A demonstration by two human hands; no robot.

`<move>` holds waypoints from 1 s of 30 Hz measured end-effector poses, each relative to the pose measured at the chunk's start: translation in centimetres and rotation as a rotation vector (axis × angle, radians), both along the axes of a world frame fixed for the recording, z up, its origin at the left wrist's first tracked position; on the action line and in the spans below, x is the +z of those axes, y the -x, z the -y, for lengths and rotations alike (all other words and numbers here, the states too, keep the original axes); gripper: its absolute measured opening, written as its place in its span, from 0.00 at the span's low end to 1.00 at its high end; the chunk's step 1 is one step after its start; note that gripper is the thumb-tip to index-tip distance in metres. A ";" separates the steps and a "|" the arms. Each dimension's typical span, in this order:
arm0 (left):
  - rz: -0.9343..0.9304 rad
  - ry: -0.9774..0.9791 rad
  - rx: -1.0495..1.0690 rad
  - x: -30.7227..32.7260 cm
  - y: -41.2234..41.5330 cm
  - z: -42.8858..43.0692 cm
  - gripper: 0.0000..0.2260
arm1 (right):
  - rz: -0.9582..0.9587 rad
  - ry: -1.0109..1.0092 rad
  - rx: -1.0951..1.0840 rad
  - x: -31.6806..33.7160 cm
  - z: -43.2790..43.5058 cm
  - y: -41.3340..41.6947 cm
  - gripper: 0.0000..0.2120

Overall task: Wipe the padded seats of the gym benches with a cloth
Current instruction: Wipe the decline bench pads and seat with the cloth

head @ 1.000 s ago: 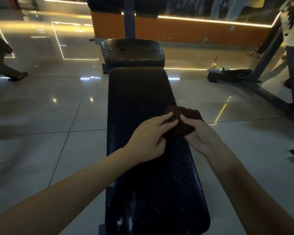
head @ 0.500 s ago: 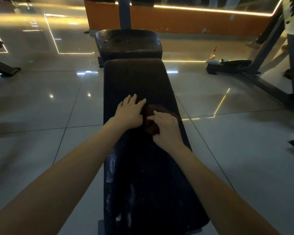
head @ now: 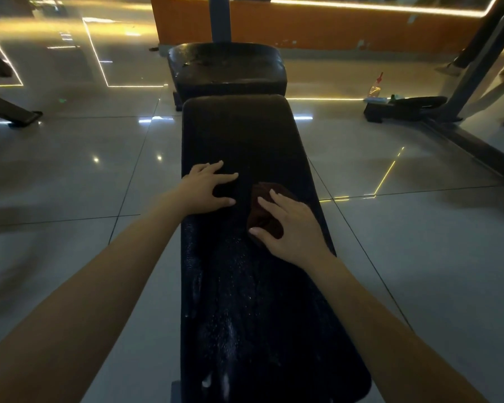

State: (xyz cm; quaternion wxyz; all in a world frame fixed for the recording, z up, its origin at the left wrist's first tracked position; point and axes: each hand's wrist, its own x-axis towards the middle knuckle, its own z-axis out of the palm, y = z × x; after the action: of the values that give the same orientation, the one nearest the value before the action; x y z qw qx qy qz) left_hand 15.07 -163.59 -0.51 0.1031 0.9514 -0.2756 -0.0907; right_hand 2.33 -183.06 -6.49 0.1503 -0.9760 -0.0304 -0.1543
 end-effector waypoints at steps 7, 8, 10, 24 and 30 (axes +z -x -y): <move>0.003 0.098 0.042 -0.2 -1.4 -0.9 0.28 | 0.059 0.040 0.291 -3.7 -3.6 4.7 0.27; 0.006 0.099 0.051 -0.1 -1.4 -0.9 0.28 | 0.086 0.055 0.299 -4.0 -3.6 4.9 0.25; -0.001 0.107 0.064 -0.1 -1.4 -1.1 0.27 | 0.126 0.080 0.304 -4.0 -3.2 4.1 0.23; -0.043 0.386 0.155 0.4 -1.8 -3.7 0.19 | 0.095 -0.083 0.321 -3.4 -6.2 3.4 0.21; -0.027 0.372 0.140 -0.3 -1.8 -3.9 0.22 | 0.000 0.067 0.540 -4.6 -6.2 5.7 0.27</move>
State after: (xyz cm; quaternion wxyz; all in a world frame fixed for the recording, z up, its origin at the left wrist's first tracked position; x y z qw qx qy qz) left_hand 16.87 -159.72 -0.77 0.2868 0.9315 -0.2194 -0.0438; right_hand -3.41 -176.85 -11.13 0.1539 -0.9370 -0.2947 -0.1076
